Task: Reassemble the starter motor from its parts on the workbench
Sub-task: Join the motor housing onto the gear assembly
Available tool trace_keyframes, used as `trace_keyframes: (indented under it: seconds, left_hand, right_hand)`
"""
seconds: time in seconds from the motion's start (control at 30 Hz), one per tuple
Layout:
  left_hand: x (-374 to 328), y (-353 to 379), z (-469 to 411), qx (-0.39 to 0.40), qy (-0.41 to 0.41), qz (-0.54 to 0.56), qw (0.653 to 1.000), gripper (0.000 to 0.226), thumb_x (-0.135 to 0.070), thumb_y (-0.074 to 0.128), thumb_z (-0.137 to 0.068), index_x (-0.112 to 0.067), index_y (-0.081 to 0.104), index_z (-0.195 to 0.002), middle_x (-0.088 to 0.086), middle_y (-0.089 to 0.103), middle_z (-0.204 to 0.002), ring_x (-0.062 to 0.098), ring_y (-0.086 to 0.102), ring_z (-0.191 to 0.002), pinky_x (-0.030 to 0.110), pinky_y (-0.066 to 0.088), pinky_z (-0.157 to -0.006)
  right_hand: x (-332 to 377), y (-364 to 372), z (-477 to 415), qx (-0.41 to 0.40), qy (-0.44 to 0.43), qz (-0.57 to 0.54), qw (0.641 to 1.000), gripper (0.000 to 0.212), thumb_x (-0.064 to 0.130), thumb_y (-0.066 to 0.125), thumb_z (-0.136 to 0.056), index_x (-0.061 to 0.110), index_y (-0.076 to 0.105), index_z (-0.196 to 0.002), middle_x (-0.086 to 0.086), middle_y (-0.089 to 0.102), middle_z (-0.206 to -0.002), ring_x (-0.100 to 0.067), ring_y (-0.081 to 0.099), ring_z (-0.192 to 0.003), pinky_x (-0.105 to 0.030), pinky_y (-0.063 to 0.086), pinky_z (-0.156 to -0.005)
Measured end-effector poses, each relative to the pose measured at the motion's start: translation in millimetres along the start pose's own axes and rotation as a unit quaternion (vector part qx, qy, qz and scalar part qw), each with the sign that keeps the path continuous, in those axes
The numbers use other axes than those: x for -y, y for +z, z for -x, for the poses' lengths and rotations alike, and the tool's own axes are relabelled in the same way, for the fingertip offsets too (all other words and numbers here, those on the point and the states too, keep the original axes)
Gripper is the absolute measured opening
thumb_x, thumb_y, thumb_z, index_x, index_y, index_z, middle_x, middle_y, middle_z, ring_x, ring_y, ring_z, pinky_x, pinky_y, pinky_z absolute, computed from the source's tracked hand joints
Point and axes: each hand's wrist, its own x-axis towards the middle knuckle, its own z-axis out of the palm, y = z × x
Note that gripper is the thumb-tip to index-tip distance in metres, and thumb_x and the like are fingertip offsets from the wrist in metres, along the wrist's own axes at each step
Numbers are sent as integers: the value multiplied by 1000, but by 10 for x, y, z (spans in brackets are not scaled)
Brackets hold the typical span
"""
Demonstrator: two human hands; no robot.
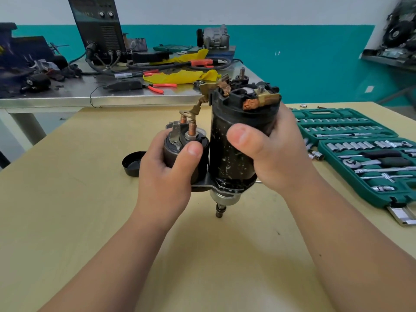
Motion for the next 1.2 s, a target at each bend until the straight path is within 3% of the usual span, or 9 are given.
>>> trace_keyframes:
  seconds: [0.1, 0.3, 0.53, 0.73, 0.8, 0.97, 1.07, 1.13, 1.2]
  left_hand:
    - [-4, 8, 19, -12, 4, -2, 1000, 31, -56, 55, -71, -33, 63, -89, -18, 64, -76, 0, 58, -71, 16, 49, -64]
    - [-4, -10, 9, -3, -1, -1, 1000, 31, -55, 52, -70, -29, 61, -85, -12, 59, -75, 5, 53, -71, 18, 45, -62]
    - [1, -19, -26, 24, -3, 8, 1000, 27, -54, 51, -72, -34, 64, -85, -10, 64, -80, 6, 58, -77, 21, 49, -66]
    - [11, -16, -35, 14, -9, 10, 1000, 31, -55, 51, -72, -28, 61, -83, -12, 60, -73, 5, 54, -69, 17, 46, -59]
    - [15, -21, -15, 2, -11, 13, 1000, 29, -55, 51, -72, -28, 58, -80, -16, 57, -67, 2, 52, -63, 14, 44, -55]
    - [1, -13, -34, 0, -24, 6, 1000, 40, -56, 49, -70, -21, 62, -86, -9, 58, -72, 4, 53, -68, 16, 45, -56]
    - [-10, 2, -66, 22, -19, -4, 1000, 50, -55, 48, -71, -13, 63, -94, 5, 62, -83, 9, 56, -77, 21, 48, -63]
    - [-8, 5, -62, 19, -12, 0, 1000, 47, -53, 49, -72, -12, 61, -92, 1, 61, -81, 8, 55, -76, 19, 47, -63]
    - [4, 8, -37, 11, -8, 6, 1000, 41, -52, 50, -73, -16, 60, -86, -4, 60, -79, 6, 54, -73, 18, 46, -62]
  right_hand:
    - [21, 39, 19, -15, -12, 12, 1000, 47, 46, 70, -62, 31, 57, -104, 21, 69, -93, -3, 66, -95, -21, 52, -76]
    - [4, 51, 61, -15, -42, 12, 999, 43, 45, 71, -63, 34, 55, -101, 26, 67, -91, 1, 65, -93, -15, 51, -74]
    - [-11, 10, 1, 35, -3, -49, 998, 72, 36, 72, -60, 3, 53, -121, 6, 69, -100, -16, 67, -101, -34, 53, -84]
    - [2, 86, 58, -30, -32, 50, 998, 46, 48, 71, -61, 36, 55, -102, 27, 67, -92, 2, 64, -93, -13, 50, -72]
    - [5, 134, 63, -53, -46, 69, 995, 43, 50, 71, -61, 38, 54, -99, 29, 66, -92, 4, 64, -92, -10, 49, -70]
    - [-13, 55, -43, 5, -17, 9, 1000, 58, 48, 77, -58, 24, 59, -108, 13, 69, -93, -10, 67, -95, -30, 53, -79]
    - [-29, -1, -63, 46, 3, -31, 998, 83, 64, 81, -53, 11, 59, -114, 8, 69, -96, -16, 66, -98, -34, 53, -82]
    - [-29, 0, -48, 49, 8, -34, 998, 87, 55, 84, -55, 3, 56, -118, 2, 68, -100, -20, 66, -100, -35, 54, -82]
    - [-30, 8, -20, 40, 2, -29, 999, 74, 40, 77, -61, 1, 55, -120, 1, 68, -102, -20, 66, -101, -36, 54, -83]
